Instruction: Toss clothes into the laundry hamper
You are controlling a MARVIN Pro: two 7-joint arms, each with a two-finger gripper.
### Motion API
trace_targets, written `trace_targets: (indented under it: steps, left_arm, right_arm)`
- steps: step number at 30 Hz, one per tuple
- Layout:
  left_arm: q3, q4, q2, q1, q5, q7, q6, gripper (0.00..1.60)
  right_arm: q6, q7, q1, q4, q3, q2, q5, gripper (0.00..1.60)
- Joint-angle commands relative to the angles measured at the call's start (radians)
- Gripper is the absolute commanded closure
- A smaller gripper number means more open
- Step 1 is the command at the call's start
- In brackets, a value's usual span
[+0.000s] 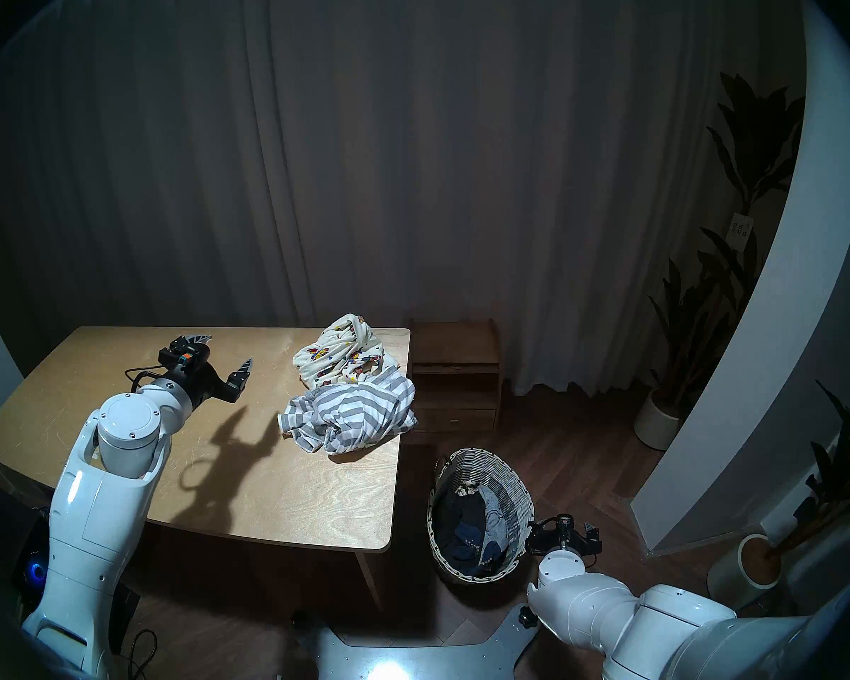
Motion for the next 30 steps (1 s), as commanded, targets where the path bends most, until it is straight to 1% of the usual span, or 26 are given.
trace_targets:
  steps: [1,3,6,7,9,10,14,18,19,20,21,30]
  left_arm:
    - [0.061,0.026,-0.012,-0.123,0.022,0.002,0.006,0.00]
    - [0.076,0.031,-0.017,-0.122,0.026,0.005,0.007,0.00]
    - [0.106,0.055,-0.030,-0.166,0.034,0.004,0.017,0.00]
    - [0.108,0.051,-0.032,-0.152,0.035,0.006,0.015,0.00]
    - [0.131,0.077,-0.042,-0.205,0.040,0.002,0.026,0.00]
    - [0.131,0.071,-0.044,-0.185,0.042,0.006,0.023,0.00]
    - [0.159,0.100,-0.058,-0.227,0.053,0.008,0.031,0.00]
    - [0.174,0.127,-0.069,-0.258,0.063,0.013,0.035,0.00]
    - [0.173,0.129,-0.070,-0.257,0.065,0.016,0.035,0.00]
    - [0.180,0.144,-0.074,-0.283,0.068,0.016,0.038,0.00]
    - [0.179,0.145,-0.076,-0.276,0.070,0.020,0.036,0.00]
    - [0.204,0.239,-0.095,-0.356,0.090,0.031,0.043,0.00]
  right_arm:
    - [-0.031,-0.002,-0.022,-0.017,-0.002,0.003,-0.003,0.00]
    - [-0.036,-0.003,-0.027,-0.020,-0.003,0.004,-0.003,0.00]
    - [-0.045,-0.006,-0.035,-0.025,-0.003,0.005,-0.002,0.00]
    - [-0.046,-0.006,-0.037,-0.026,-0.003,0.005,-0.002,0.00]
    - [-0.052,-0.009,-0.043,-0.029,-0.002,0.006,-0.001,0.00]
    - [-0.054,-0.010,-0.045,-0.030,-0.002,0.007,-0.001,0.00]
    - [-0.065,-0.014,-0.055,-0.036,-0.001,0.012,-0.001,0.00]
    - [-0.074,-0.019,-0.064,-0.040,0.000,0.019,0.000,0.00]
    - [-0.075,-0.020,-0.066,-0.041,0.000,0.021,0.001,0.00]
    - [-0.078,-0.021,-0.069,-0.042,0.000,0.023,0.001,0.00]
    - [-0.079,-0.022,-0.071,-0.043,0.001,0.024,0.001,0.00]
    - [-0.095,-0.037,-0.088,-0.046,0.007,0.047,0.004,0.00]
